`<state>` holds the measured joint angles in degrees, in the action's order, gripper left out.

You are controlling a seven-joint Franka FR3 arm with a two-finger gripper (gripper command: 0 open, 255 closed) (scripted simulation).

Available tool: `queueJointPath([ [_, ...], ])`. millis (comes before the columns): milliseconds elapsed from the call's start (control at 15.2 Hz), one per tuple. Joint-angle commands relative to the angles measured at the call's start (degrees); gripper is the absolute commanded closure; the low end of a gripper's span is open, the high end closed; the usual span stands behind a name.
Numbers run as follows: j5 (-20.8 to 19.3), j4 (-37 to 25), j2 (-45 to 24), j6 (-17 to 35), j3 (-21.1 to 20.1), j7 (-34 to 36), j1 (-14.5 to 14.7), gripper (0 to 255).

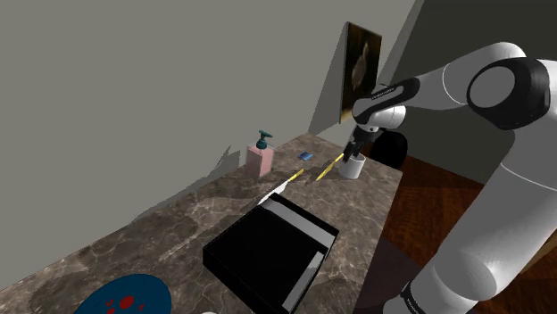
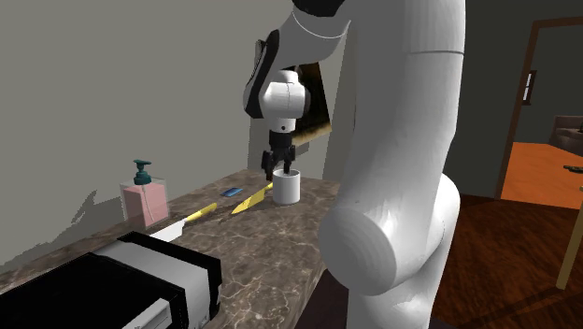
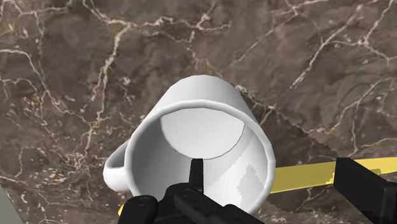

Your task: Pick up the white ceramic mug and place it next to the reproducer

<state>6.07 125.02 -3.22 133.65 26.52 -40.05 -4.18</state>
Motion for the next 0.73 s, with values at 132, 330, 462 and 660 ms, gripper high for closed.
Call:
queueJointPath([
  [132,1.76,0.79,-2.34,2.87,-0.22,-1.25,-0.13,0],
  [330,2.49,1.02,-3.29,3.92,-0.36,-1.76,-0.21,0],
  [462,2.5,1.02,-3.29,3.91,-0.36,-1.76,-0.21,0],
  [660,2.5,1.02,-3.29,3.91,-0.36,-1.76,-0.21,0],
])
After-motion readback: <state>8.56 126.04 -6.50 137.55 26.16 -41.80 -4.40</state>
